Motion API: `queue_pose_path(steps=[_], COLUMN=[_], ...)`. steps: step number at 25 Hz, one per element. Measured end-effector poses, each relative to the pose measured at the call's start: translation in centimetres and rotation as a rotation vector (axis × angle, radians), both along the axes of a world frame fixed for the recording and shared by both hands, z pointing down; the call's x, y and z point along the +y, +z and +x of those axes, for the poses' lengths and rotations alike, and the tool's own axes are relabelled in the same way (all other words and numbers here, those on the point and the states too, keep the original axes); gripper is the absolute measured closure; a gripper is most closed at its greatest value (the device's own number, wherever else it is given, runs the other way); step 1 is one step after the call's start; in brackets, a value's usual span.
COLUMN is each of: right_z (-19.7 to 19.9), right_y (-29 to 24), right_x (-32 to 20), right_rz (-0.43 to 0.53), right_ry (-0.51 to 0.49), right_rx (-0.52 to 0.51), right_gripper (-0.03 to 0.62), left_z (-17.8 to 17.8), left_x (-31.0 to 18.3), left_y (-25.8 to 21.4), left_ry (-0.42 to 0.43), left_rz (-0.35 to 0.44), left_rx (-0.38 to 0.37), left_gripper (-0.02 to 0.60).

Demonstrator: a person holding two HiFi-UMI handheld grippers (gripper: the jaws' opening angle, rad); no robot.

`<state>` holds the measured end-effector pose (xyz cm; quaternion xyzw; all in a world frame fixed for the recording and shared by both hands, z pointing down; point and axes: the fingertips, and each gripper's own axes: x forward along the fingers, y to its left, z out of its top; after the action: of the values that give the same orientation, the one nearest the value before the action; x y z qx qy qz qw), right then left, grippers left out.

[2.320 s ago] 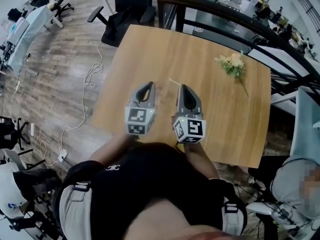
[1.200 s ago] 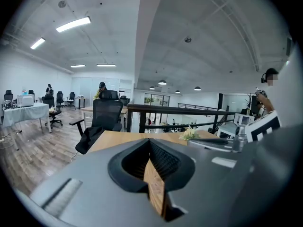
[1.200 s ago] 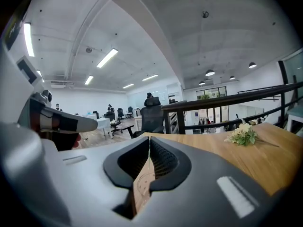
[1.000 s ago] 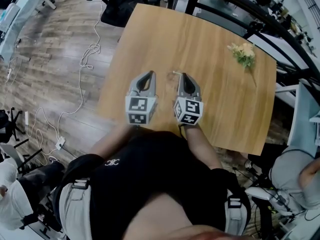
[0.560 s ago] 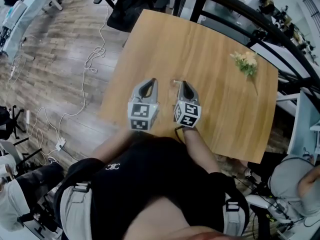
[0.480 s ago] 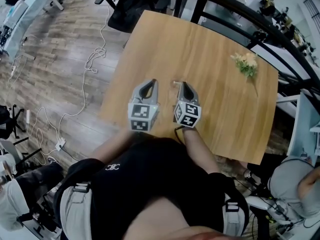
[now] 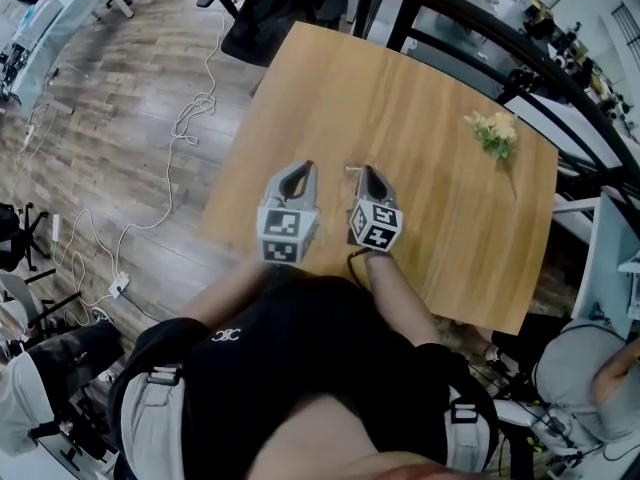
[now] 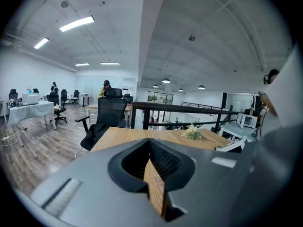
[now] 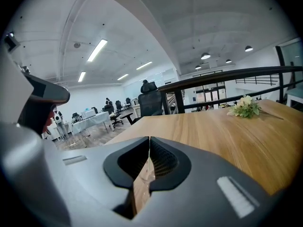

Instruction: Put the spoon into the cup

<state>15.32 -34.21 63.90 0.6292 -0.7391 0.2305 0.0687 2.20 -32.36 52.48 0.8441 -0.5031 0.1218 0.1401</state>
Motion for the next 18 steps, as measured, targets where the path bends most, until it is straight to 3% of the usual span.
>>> queue_pose_path(steps=[18], right_z=[-0.3], right_y=[3.4], right_x=[-0.1], right_rz=[-0.089], right_ry=[-0.010], right_rx=[0.042], right_gripper=[0.583], left_z=[-0.5], left_x=[-0.1], left_y=[0.0], left_ry=[0.003], left_rz=[0.003], left_rx=[-0.010], left_gripper=[0.569])
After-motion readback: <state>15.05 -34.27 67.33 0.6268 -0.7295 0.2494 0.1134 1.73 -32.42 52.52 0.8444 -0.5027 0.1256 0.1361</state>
